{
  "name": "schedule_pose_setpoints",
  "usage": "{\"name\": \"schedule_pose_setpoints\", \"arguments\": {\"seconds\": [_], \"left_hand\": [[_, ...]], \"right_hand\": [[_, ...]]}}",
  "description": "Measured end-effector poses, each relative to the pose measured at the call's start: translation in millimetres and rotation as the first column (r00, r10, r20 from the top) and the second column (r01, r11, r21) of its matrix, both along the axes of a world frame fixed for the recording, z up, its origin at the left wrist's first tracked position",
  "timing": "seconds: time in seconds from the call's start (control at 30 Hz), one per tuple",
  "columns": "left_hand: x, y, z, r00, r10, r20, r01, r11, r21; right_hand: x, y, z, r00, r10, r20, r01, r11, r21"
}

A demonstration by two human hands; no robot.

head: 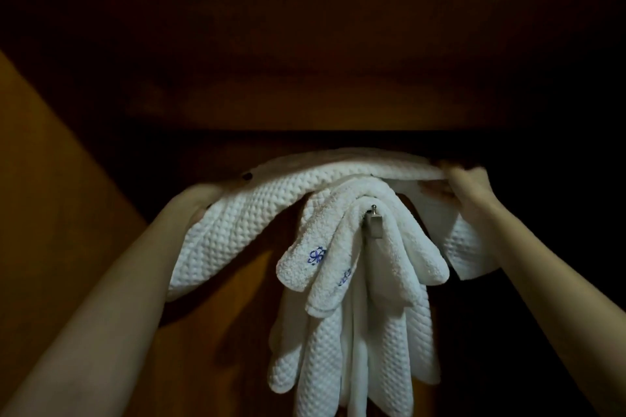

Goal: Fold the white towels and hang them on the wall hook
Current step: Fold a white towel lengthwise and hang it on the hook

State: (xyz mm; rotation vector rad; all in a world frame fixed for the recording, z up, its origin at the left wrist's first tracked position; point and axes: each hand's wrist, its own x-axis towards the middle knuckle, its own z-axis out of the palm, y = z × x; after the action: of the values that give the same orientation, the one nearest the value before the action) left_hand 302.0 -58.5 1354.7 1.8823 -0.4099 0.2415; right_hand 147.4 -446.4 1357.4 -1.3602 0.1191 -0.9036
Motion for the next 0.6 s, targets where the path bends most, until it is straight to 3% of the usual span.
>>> {"name": "schedule_pose_setpoints", "arguments": {"seconds": [0.13, 0.23, 0.3, 0.4, 0.47, 0.53, 0.6], "left_hand": [[-4, -3, -46, 0.982, -0.140, -0.128, 0.111, 0.971, -0.209], [-15, -16, -69, 0.958, -0.238, -0.157, 0.203, 0.956, -0.211], [-23, -26, -86, 0.970, -0.212, -0.119, 0.180, 0.956, -0.232], [-30, -36, -103, 0.994, -0.091, 0.064, 0.104, 0.967, -0.234], [-40, -41, -98, 0.973, -0.025, 0.229, 0.085, 0.963, -0.256], [-58, -50, -76, 0.921, -0.035, 0.388, 0.151, 0.950, -0.273], [-77, -64, -46, 0.865, -0.122, 0.487, 0.254, 0.943, -0.214]], "right_hand": [[-13, 5, -54, 0.998, -0.010, -0.069, 0.003, 0.995, -0.099], [-23, 16, -90, 0.996, 0.023, -0.092, -0.039, 0.982, -0.185], [-30, 21, -100, 0.993, 0.056, -0.107, -0.075, 0.981, -0.181], [-49, 15, -95, 0.988, -0.054, -0.147, 0.023, 0.978, -0.206], [-59, 4, -80, 0.985, -0.153, -0.075, 0.124, 0.947, -0.297], [-65, 0, -57, 0.981, -0.193, 0.035, 0.191, 0.899, -0.395], [-64, 7, -31, 0.988, -0.134, 0.081, 0.157, 0.852, -0.499]]}}
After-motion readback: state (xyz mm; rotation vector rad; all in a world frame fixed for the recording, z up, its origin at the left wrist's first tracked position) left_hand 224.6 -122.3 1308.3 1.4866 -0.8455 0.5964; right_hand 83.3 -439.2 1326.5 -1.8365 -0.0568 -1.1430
